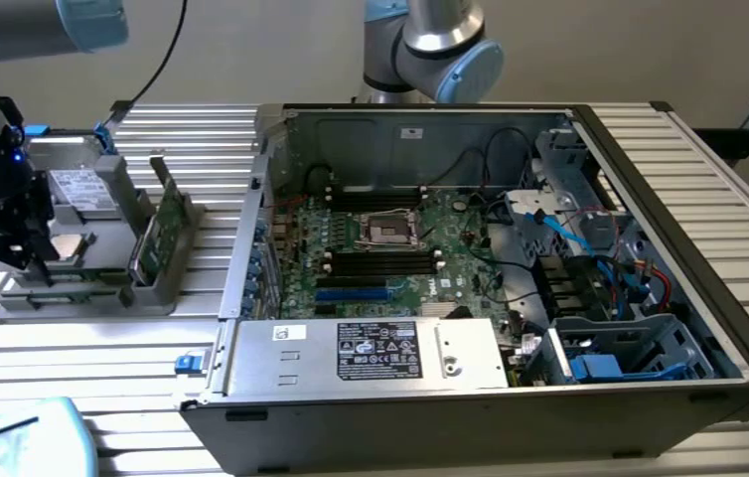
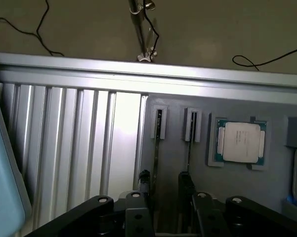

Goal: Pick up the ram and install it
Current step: 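Pick up the ram and move it above insertion slot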

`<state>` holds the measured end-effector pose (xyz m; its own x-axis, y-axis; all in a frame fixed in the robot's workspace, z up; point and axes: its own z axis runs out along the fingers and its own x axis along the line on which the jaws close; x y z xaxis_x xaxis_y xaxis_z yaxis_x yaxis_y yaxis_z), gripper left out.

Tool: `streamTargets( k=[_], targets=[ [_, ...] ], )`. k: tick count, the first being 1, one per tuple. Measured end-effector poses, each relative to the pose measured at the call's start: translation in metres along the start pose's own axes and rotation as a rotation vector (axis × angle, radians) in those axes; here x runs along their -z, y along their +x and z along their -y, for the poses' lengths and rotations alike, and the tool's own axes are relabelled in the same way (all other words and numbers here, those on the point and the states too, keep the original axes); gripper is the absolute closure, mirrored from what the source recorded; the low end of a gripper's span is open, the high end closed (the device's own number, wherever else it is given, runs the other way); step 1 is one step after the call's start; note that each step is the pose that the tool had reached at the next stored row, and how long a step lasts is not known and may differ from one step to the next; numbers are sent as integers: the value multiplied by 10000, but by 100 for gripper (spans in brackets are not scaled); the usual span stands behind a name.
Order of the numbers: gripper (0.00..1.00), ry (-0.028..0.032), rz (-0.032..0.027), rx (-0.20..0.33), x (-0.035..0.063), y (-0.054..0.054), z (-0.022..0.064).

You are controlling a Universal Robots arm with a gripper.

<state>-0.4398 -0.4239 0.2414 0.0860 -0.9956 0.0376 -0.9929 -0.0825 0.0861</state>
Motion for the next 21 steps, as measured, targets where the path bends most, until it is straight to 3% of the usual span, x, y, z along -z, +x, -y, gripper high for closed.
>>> streamTargets(
  k=[9, 21],
  targets=[
    [63, 79, -34, 459, -100, 65, 5],
    [63, 100, -58, 837, -288, 66, 71]
  ],
)
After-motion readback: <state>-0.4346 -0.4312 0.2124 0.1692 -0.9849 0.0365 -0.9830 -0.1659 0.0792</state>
